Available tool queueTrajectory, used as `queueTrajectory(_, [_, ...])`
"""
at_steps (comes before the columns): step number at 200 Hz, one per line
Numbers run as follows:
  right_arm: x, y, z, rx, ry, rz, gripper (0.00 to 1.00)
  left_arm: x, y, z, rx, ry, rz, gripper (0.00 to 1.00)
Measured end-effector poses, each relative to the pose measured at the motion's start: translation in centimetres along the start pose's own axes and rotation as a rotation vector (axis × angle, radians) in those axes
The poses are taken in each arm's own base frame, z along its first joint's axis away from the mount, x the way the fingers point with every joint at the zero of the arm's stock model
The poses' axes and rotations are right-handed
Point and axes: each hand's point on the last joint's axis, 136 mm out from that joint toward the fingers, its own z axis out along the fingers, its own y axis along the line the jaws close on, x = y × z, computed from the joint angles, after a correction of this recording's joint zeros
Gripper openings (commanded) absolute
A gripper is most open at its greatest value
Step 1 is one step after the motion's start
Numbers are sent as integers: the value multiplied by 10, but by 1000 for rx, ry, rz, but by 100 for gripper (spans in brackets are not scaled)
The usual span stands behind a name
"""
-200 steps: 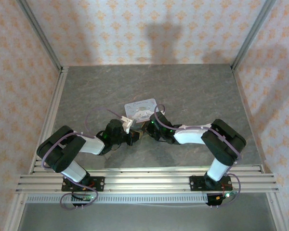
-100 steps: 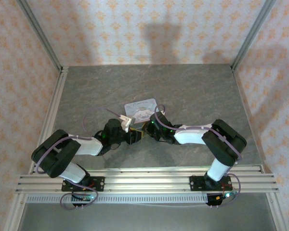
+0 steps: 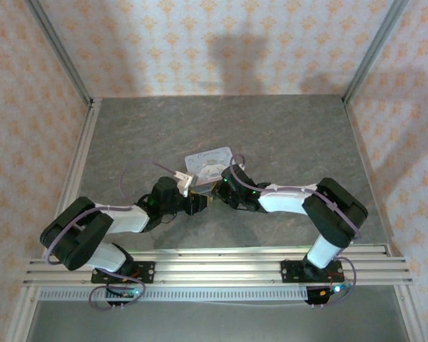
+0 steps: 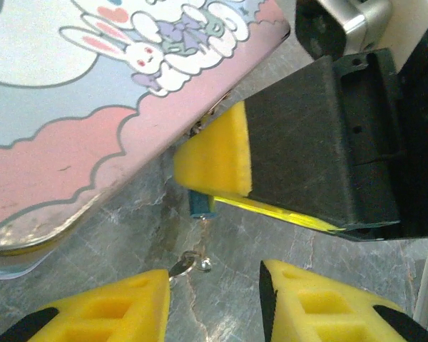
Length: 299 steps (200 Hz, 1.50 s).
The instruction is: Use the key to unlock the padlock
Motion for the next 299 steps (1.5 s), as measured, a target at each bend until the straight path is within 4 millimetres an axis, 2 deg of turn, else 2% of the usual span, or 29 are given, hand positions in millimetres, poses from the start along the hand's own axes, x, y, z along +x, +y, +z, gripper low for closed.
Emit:
queueTrajectory(57, [2, 2, -3, 4, 7, 1, 0, 14, 7, 8, 1, 46, -28, 37])
queueTrajectory(200, [2, 4, -5, 0, 11, 27, 0, 15, 4, 15, 34, 40, -41, 29])
queueTrajectory(239, [3, 5, -6, -3, 14, 34, 0, 12, 2, 15, 43, 30, -47, 22])
queueTrajectory(299, [4, 5, -6, -6, 20, 47, 0, 9, -1, 19, 63, 29, -57, 4])
